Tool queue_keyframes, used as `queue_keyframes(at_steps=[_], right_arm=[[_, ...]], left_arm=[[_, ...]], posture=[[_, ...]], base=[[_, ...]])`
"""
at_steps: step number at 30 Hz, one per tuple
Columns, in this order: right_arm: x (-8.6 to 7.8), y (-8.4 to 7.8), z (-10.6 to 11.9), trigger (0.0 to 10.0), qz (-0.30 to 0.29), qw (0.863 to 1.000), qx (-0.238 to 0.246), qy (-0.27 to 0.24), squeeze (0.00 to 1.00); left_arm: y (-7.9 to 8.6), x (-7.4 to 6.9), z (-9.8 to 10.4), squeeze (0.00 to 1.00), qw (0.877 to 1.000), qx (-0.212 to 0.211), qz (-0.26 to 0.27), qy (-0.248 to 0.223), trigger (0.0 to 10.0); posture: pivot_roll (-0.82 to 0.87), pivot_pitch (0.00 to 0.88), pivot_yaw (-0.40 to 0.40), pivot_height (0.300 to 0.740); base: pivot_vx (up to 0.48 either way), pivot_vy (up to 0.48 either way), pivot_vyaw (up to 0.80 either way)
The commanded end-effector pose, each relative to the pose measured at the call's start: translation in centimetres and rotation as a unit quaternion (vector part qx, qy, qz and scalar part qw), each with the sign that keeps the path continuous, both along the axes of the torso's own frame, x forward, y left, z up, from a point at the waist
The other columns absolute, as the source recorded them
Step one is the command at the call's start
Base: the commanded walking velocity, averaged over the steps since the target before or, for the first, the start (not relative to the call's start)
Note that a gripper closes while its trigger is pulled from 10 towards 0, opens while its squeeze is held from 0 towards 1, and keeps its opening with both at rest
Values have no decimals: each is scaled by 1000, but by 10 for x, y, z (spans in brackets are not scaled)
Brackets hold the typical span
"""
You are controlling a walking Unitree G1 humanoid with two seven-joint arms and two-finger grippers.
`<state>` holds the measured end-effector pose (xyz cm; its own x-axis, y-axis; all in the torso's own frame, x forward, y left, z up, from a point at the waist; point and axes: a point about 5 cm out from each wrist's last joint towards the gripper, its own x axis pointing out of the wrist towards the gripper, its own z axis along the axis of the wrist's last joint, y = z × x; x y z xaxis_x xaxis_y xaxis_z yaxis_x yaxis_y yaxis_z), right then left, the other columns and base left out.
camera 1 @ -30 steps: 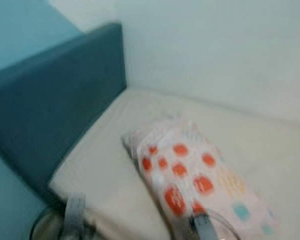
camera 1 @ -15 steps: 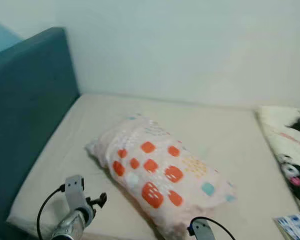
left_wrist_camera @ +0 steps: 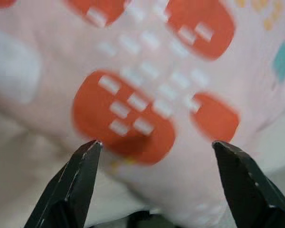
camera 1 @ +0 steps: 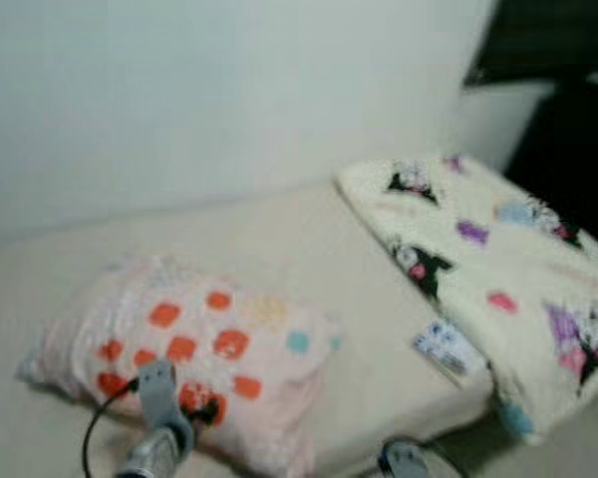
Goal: Clean up the room
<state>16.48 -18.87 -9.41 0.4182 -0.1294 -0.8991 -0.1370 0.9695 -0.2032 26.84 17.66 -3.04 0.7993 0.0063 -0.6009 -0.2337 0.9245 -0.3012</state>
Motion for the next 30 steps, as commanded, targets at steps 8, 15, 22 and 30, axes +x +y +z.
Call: queue_keyframes(at_steps=[8,15,22,30], right_arm=[[7,0,3,10000,0,1000,6,-13,0],[6,0,3,10000,-19,1000,6,-12,0],[43,-21,24,10000,-76,993,18,-89,0],[103,-17,65,10000,-53,978,52,-196,0]], left_arm=[[27,-2,1,0,993,58,95,44,10000],[31,6,8,0,986,-40,162,18,10000],[28,5,7,0,973,-146,177,-30,10000],[39,1,9,0,959,-172,210,-78,10000]], posture=[[-104,60,-24,719],[-113,64,-25,719],[-143,76,-28,684],[-172,89,-49,654]], base=[[0,0,0],[0,0,0],[0,0,0],[0,0,0]])
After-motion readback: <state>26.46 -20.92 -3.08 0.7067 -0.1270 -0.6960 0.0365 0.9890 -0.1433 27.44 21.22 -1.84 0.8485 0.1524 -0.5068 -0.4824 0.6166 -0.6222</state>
